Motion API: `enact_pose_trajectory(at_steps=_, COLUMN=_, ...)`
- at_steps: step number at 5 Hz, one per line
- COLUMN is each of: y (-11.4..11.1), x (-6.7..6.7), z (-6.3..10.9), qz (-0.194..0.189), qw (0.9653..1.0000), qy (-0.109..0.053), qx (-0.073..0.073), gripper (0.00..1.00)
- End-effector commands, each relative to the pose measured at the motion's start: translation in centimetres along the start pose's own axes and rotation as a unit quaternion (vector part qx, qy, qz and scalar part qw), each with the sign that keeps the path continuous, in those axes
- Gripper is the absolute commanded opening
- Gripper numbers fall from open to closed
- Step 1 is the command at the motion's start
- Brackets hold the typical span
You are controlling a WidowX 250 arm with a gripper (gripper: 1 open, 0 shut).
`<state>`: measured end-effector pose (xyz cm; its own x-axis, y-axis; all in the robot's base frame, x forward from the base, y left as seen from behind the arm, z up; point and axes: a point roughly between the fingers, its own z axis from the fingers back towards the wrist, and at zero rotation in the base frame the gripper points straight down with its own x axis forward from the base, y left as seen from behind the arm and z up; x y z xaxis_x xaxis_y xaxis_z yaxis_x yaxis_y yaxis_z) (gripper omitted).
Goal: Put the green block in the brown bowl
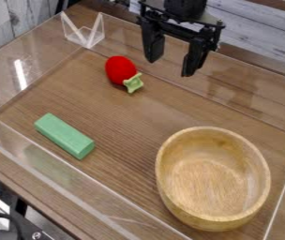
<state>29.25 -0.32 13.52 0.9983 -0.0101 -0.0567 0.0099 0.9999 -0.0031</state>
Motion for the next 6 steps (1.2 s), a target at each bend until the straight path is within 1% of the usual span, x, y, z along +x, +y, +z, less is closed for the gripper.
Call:
enact_pose_trajectory(at_steps=1, y=-0.2, x=-0.8, z=-0.7, qz=-0.033, qw=0.9994, qy=0.015, qx=0.000, gripper=1.00)
enact_pose_trajectory(at_steps=2, y=0.9, x=-3.0, z=-1.1, qz=-0.136, qw=0.9905, qy=0.020, qx=0.005, gripper=1.00)
enact_pose_trajectory(at_steps=3, y=2.7, x=-4.3, z=-1.2, qz=-0.243, qw=0.9699, qy=0.018, qx=0.013, gripper=1.00)
enact_pose_trajectory(at_steps=4, y=5.2, x=-5.4, z=-1.6, qz=-0.338, qw=0.9405, qy=0.016, qx=0.026, gripper=1.00)
enact_pose_trajectory(at_steps=5, y=8.6, x=-7.5, z=-3.0, qz=-0.387, qw=0.9212, qy=0.018, qx=0.035, gripper=1.00)
enact_pose_trajectory(at_steps=6, y=11.2, x=-9.6, z=-4.3, qz=-0.387, qw=0.9207, qy=0.020, qx=0.042, gripper=1.00)
